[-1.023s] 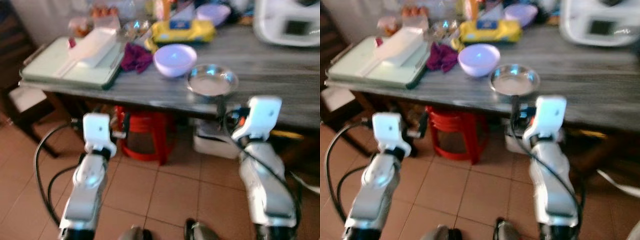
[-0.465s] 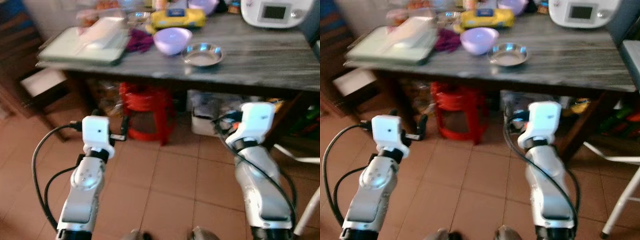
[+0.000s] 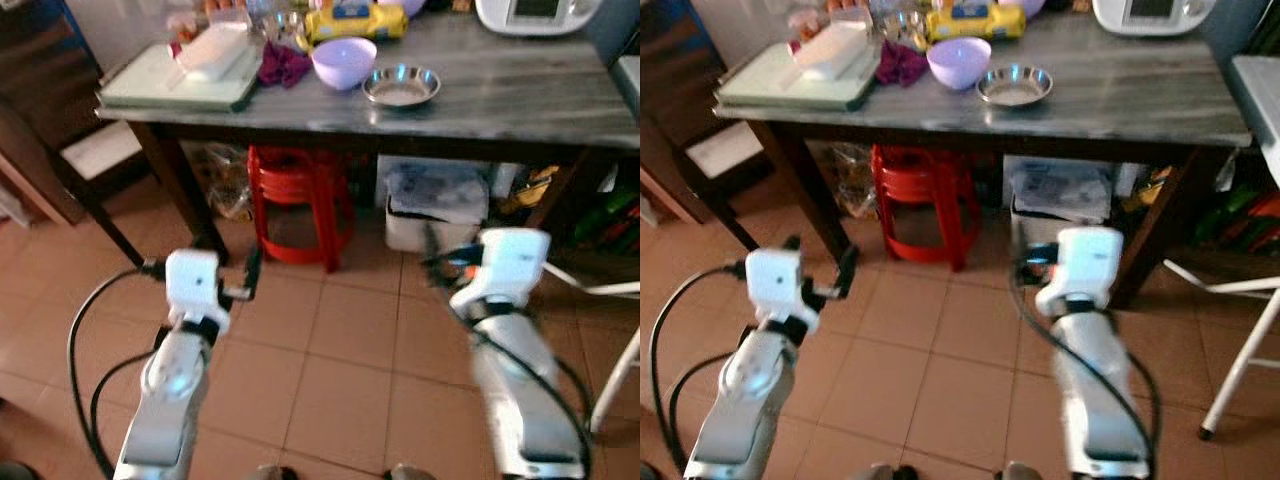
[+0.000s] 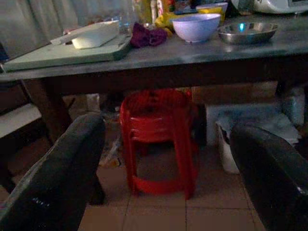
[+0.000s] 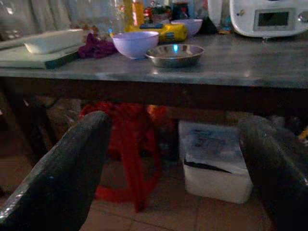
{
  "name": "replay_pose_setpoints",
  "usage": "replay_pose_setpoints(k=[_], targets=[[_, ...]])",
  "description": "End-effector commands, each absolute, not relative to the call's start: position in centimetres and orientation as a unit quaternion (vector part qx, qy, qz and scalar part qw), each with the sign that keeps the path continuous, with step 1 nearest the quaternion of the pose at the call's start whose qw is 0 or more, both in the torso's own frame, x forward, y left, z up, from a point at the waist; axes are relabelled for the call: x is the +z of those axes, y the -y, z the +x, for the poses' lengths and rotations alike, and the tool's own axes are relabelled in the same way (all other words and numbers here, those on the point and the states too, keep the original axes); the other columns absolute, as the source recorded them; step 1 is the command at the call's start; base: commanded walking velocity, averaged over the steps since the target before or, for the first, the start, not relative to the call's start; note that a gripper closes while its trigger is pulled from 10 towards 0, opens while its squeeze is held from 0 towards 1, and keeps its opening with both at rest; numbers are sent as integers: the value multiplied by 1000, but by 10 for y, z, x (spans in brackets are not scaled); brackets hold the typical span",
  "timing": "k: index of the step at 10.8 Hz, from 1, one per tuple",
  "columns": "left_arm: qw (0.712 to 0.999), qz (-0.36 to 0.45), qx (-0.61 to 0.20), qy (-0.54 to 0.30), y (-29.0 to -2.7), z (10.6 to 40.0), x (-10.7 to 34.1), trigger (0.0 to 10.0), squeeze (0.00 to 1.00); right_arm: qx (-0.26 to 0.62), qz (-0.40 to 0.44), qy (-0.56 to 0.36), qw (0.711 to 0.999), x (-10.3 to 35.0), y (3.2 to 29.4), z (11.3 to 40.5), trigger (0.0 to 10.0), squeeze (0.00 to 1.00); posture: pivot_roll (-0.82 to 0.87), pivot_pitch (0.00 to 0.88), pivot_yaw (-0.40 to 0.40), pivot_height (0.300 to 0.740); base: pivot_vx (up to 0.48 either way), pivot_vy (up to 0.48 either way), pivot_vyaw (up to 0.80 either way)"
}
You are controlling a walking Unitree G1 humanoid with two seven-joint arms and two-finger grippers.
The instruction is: Setting the table
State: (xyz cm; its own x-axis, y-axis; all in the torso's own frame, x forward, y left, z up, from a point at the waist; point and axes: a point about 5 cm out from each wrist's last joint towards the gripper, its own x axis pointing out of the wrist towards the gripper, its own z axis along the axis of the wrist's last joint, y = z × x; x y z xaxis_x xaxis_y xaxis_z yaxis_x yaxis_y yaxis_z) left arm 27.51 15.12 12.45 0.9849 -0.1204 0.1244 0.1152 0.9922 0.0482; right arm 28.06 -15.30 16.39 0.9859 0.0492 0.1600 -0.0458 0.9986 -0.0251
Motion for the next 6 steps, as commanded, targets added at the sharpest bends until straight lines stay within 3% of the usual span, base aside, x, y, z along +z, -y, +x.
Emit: replay_pose_setpoints(k=[1, 4, 6], targets=[[995, 22, -65, 66, -152, 275, 125, 10000, 0, 22, -10, 81, 996, 163, 154, 281, 10000, 0, -88, 162, 95, 740, 0, 0, -800], [995, 20, -70, 66, -151, 275, 125, 10000, 0, 20, -14, 84, 996, 164, 156, 284, 10000, 0, -89, 163, 96, 740, 0, -263, -800], [995, 20, -76, 65, -150, 275, 124, 10000, 0, 20, -14, 84, 996, 163, 156, 282, 10000, 0, -92, 165, 96, 740, 0, -294, -256]])
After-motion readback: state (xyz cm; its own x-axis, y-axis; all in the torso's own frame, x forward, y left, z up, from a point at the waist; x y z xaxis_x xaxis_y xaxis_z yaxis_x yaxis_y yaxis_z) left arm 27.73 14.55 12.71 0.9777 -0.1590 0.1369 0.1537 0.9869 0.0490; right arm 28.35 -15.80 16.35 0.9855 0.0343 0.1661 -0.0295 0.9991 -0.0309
